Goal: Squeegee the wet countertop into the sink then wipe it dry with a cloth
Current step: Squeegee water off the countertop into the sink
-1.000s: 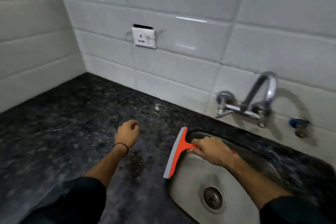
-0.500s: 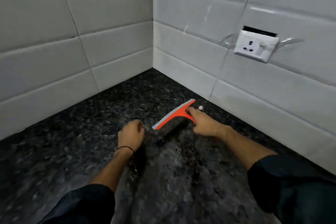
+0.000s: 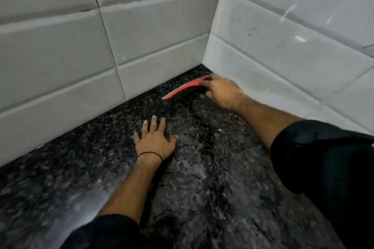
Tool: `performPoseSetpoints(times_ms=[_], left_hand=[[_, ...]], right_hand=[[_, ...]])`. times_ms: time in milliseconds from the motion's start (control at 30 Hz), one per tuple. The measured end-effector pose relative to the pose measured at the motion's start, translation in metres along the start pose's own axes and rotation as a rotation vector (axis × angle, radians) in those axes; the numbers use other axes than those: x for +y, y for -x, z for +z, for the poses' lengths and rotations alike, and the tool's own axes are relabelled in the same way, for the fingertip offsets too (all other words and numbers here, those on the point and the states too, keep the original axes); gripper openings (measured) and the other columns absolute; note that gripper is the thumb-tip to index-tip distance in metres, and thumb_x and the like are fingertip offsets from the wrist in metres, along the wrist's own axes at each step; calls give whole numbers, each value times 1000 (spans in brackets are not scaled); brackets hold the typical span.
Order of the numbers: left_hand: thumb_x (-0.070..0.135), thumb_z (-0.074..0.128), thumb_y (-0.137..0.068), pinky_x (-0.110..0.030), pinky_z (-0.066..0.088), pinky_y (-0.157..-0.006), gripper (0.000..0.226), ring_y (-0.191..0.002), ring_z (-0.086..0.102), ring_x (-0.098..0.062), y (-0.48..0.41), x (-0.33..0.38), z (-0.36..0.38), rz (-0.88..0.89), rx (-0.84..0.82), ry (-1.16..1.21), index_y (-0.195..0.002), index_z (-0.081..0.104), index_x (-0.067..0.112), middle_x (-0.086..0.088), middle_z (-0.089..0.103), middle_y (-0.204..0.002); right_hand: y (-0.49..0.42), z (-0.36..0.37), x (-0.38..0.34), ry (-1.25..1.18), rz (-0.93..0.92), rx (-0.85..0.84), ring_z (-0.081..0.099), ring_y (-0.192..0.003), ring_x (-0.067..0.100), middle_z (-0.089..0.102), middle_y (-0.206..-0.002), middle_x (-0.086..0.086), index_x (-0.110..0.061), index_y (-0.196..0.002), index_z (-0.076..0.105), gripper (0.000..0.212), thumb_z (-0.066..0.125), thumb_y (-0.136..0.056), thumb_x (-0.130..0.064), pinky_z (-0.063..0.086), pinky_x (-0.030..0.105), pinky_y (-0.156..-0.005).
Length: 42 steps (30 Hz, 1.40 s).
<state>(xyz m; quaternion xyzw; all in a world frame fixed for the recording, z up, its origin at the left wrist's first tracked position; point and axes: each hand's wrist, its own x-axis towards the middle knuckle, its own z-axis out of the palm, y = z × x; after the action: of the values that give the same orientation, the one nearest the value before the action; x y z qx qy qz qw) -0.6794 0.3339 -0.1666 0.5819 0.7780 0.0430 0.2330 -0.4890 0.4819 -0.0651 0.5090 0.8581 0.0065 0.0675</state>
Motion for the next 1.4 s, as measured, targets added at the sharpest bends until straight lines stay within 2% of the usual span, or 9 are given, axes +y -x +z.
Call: performPoseSetpoints(times_ms=[233, 433, 633, 833, 967, 1133, 1267, 1333, 1400], left_hand=[[69, 42, -89, -59, 15, -117, 82, -152, 0, -27, -13, -1, 1, 7, -26, -40, -156, 7, 36, 6, -3, -165], [69, 46, -88, -59, 15, -117, 83, -152, 1, -25, -13, -1, 0, -3, -5, -11, -155, 10, 37, 8, -2, -165], [71, 43, -88, -60, 14, -117, 83, -152, 3, -27, -8, -1, -3, -2, -8, -23, -155, 10, 36, 6, 0, -166], [62, 47, -91, -61, 12, -118, 78, -151, 7, -30, 10, 3, -10, 34, 8, 41, -155, 11, 36, 3, 6, -166], [49, 46, -95, -57, 15, -118, 66, -150, 14, -27, 46, 14, 2, 95, 185, 132, -154, 22, 31, 0, 19, -163], [36, 50, -95, -55, 24, -116, 54, -144, 29, -27, 84, 20, 18, 130, 162, 119, -146, 43, 21, -2, 38, -155], [34, 50, -94, -54, 31, -110, 44, -136, 38, -28, 100, -3, 12, 106, 234, 109, -136, 53, 19, -2, 49, -146], [36, 49, -95, -55, 28, -111, 47, -140, 33, -29, 107, -24, 8, 8, 256, 120, -139, 50, 19, -4, 44, -150], [45, 45, -97, -60, 20, -114, 55, -147, 19, -30, 111, -48, 4, -101, 192, 107, -148, 37, 26, -4, 27, -160]], right_hand=[[-88, 14, -3, 91, -8, -33, 48, -122, 45, 41, -142, 20, -29, -148, 39, 55, 45, -96, -12, 45, 52, -97], [-78, 41, 8, -9, 57, -148, 51, -125, 41, 48, -138, 17, -31, -147, 39, 55, 42, -95, -13, 44, 51, -103], [35, 37, 65, -54, 144, -228, 58, -116, 35, 58, -134, 10, -38, -142, 47, 43, 46, -99, -34, 46, 37, -92], [190, 44, 106, -79, 252, -338, 60, -114, 32, 59, -130, 10, -45, -148, 36, 69, 51, -88, -15, 46, 35, -87], [278, 46, 132, -30, 319, -416, 59, -116, 29, 57, -130, 6, -46, -149, 33, 71, 51, -88, -15, 48, 35, -89], [324, 16, 139, 84, 332, -474, 63, -109, 26, 63, -126, 3, -56, -139, 42, 64, 49, -88, -18, 49, 31, -81], [295, -10, 113, -71, 299, -275, 67, -98, 26, 71, -115, 4, -44, -130, 60, 54, 57, -85, -14, 50, 31, -78], [259, -14, 90, -249, 254, -206, 66, -90, 21, 73, -109, 3, -34, -129, 64, 49, 59, -84, -14, 48, 26, -78], [209, -11, 53, -368, 119, -191, 64, -78, 15, 73, -100, 5, -22, -129, 65, 49, 60, -81, -18, 45, 22, -72]])
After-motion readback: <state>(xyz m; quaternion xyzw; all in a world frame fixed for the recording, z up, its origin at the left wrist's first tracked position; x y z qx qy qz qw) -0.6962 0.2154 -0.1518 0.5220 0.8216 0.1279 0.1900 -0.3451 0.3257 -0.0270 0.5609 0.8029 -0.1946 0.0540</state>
